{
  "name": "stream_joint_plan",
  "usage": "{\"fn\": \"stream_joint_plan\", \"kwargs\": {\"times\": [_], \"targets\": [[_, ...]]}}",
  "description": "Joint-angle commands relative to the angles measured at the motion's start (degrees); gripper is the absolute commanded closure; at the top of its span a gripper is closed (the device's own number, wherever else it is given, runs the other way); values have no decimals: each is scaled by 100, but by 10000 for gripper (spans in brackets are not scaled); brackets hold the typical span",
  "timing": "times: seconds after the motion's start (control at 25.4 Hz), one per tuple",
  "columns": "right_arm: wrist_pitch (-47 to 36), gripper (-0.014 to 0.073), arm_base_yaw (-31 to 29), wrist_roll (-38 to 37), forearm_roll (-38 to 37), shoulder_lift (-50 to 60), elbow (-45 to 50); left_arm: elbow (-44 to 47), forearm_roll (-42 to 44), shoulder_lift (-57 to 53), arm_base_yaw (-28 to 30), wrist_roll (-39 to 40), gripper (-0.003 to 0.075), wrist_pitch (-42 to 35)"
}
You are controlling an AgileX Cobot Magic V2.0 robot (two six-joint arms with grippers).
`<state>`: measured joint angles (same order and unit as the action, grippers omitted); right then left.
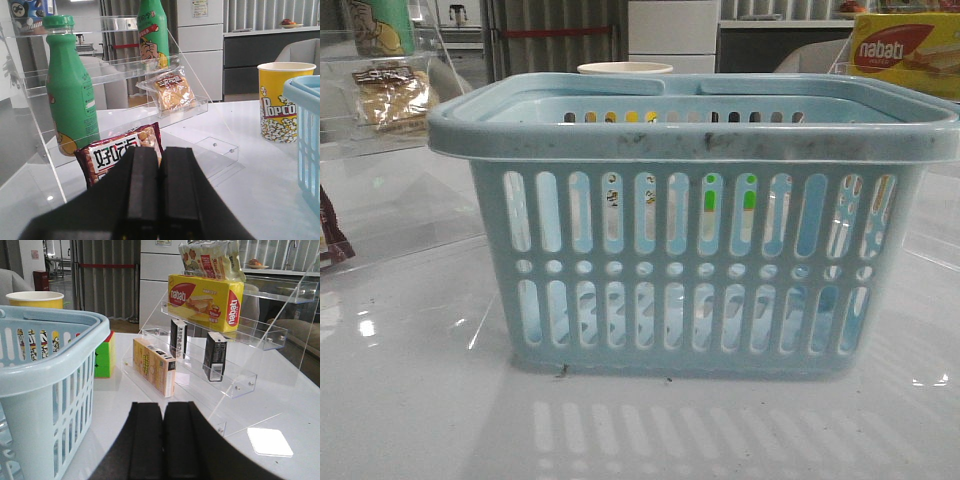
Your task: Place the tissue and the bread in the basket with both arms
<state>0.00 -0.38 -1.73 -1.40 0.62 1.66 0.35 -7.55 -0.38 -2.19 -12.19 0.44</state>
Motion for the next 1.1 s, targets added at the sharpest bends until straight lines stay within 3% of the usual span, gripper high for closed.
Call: {"fn": "stream_joint_plan", "kwargs": {"times": [0.0, 0.16, 0.32, 0.71, 1.06], "targets": [[-577, 530, 0, -9, -48, 102, 2, 1, -54, -98, -38, 47, 629, -654], [-449, 530, 0, -9, -48, 102, -444, -454, -54, -98, -38, 47, 629, -746], [440, 530, 0, -9, -48, 5, -1475, -1341, -54, 9, -38, 47, 629, -565], [2585, 530, 0, -9, -48, -1525, -4152, -3882, -54, 1697, -38, 47, 629, 1432], [3612, 530, 0, -9, -48, -2621, -4438, -4124, -54, 2862, -38, 47, 629, 2776]]}}
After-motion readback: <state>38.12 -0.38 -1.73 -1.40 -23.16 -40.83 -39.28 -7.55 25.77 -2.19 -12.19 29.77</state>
